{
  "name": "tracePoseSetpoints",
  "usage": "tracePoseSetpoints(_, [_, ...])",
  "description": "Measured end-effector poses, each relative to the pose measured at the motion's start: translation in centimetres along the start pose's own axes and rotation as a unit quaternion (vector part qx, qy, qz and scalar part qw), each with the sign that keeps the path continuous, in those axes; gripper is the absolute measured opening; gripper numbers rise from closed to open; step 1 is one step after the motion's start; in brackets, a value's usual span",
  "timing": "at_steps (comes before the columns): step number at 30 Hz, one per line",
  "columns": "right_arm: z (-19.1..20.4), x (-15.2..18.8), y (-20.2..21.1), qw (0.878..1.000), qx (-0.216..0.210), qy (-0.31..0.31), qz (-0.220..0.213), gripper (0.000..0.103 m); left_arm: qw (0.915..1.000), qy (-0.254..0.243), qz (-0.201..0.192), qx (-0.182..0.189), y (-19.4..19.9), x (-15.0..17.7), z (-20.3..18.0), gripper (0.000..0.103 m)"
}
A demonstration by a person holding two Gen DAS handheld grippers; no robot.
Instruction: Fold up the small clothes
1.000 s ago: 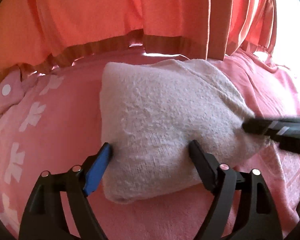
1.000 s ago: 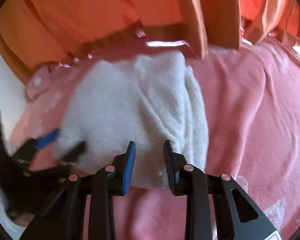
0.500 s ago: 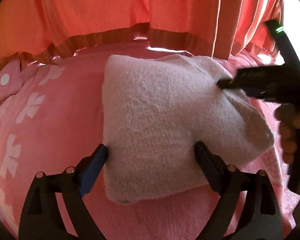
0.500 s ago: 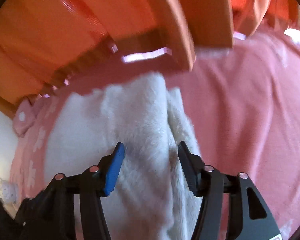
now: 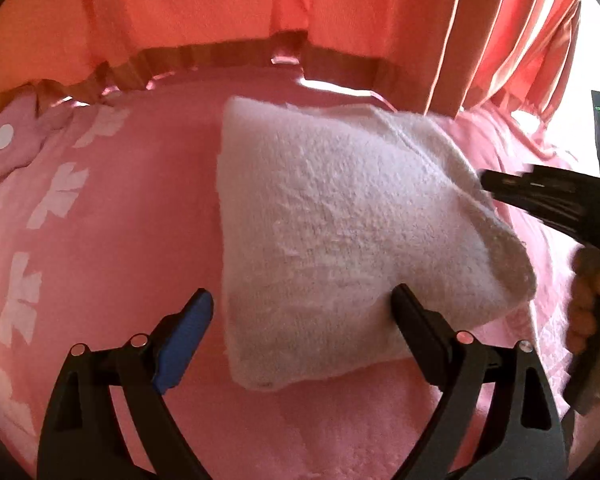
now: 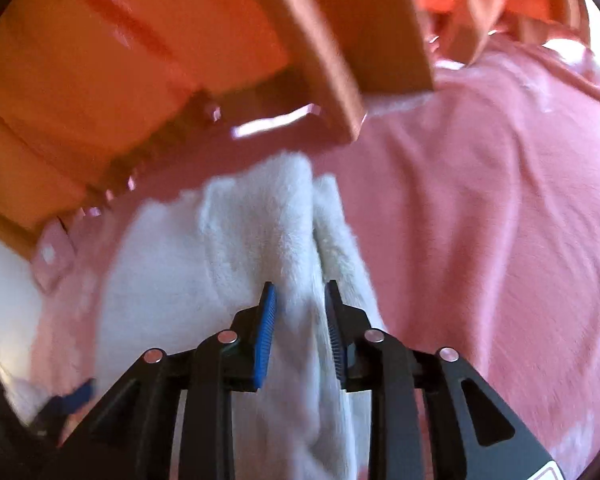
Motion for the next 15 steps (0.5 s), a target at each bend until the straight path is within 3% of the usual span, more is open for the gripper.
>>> tracePoseSetpoints(3, [-0.4, 2.6, 1.4, 1.0, 0.02, 0.01, 0.019, 0.051, 1.0, 0.003, -0.004, 0.007, 0.3, 0.5, 0.3, 0.088])
tracePoseSetpoints(7, [0.2, 6.2, -0.2, 0.995, 0.038, 0.046, 0.086, 0.051, 0.9997, 0.002, -0.008, 0.023, 0.8, 0.5, 0.4, 0.089])
tracePoseSetpoints(8, [0.5, 6.8, -0.5, 0.993, 0.043, 0.055, 0.095, 0.036, 0.9997, 0.003, -0.007, 0.024, 0.7, 0.6, 0.4, 0.089])
tracePoseSetpoints(9, [0.8, 6.8, -0.4, 0.992, 0.052, 0.065, 0.092, 0.015, 0.9996, 0.007, -0.005, 0.025, 0.7, 0.8, 0.7, 0.089])
tracePoseSetpoints(13, [1.9, 4.4, 4.7, 0.997, 0.038, 0.068, -0.001, 0.013, 0.9996, 0.016, -0.002, 0.022, 0.6, 1.3, 1.2, 0.089])
tracePoseSetpoints(14, [1.8, 4.2, 5.1, 0.997, 0.041, 0.069, -0.013, 0.013, 0.9995, 0.018, -0.002, 0.024, 0.5, 1.2, 1.2, 0.089])
tracePoseSetpoints(15, [1.2, 4.5, 3.8, 0.996, 0.052, 0.069, 0.005, 0.013, 0.9994, 0.02, -0.003, 0.027, 0.5, 1.0, 1.0, 0.089])
Point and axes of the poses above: each gripper's, at about its wrist camera, not at the fingertips, and y roughly against the way its jaws point, z to its left, x to its underside, the point moved 4 cm from there along -y, roughly the way its jaws point, and after that the axes turned 11 degrees about x, right-handed, at the moved point
